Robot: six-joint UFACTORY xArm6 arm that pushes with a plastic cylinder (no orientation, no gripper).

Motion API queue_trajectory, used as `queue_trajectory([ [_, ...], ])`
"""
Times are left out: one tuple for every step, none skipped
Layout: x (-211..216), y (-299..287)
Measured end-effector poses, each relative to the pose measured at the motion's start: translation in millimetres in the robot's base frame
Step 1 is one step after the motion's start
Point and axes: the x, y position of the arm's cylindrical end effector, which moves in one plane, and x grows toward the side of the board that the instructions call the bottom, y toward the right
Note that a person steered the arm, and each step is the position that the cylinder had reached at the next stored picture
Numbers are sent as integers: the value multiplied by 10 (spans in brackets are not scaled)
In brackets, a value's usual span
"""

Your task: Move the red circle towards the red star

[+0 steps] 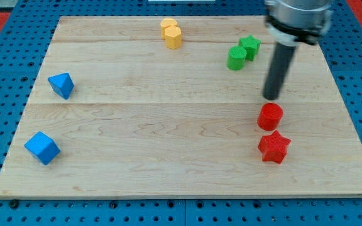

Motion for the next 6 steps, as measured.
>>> queue_trajectory([
  [312, -241],
  [-29, -398],
  [12, -720],
  [252, -720],
  [260, -648],
  [314, -708],
])
